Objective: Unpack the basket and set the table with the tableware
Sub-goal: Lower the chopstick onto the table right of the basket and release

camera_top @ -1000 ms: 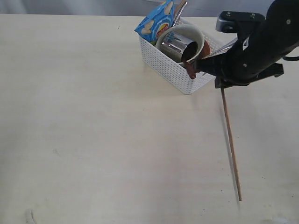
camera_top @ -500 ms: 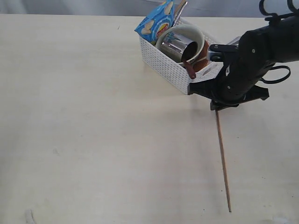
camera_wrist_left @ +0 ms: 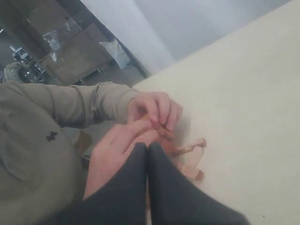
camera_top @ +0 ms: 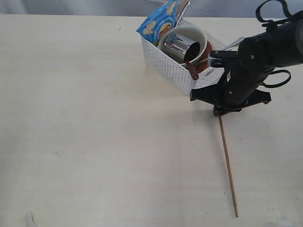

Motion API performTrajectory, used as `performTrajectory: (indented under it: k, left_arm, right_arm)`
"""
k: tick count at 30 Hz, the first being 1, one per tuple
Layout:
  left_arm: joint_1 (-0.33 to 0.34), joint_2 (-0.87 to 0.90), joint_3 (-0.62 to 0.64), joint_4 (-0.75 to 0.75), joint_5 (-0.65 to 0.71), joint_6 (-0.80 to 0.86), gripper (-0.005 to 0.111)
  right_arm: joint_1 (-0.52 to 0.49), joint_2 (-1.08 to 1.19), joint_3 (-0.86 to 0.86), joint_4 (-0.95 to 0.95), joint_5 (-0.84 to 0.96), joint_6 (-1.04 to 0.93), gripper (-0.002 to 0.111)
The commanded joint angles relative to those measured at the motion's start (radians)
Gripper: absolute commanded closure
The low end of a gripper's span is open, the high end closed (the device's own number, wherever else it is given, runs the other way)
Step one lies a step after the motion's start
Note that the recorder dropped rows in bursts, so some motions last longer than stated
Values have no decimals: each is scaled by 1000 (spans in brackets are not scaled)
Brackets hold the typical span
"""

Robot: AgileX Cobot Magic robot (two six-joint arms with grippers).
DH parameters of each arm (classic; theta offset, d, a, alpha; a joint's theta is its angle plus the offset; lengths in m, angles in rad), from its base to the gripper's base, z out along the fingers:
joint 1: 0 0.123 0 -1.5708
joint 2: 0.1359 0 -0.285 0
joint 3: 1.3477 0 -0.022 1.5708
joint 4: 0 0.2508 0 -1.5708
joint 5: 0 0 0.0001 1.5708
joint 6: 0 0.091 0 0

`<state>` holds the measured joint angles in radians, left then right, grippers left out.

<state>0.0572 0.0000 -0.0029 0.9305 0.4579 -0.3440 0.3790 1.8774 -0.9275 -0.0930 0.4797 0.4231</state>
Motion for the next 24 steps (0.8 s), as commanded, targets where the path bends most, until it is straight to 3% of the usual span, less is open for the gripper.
performTrajectory:
  k: [1, 5, 9, 11, 24]
  left_arm:
    - [2, 0, 3, -1, 3, -5, 107]
    - [2, 0, 3, -1, 3, -5, 107]
    - [2, 0, 3, -1, 3, -5, 107]
    - [2, 0, 3, -1, 3, -5, 107]
    - [2, 0, 3, -1, 3, -5, 107]
  right_arm:
    - [0, 3, 1, -13, -2, -1, 108]
    - [0, 3, 1, -13, -2, -1, 102]
    - [0, 3, 1, -13, -2, -1, 69]
    - [0, 3, 1, -13, -2, -1, 60]
    - [-2, -72, -1, -25, 32, -1, 59]
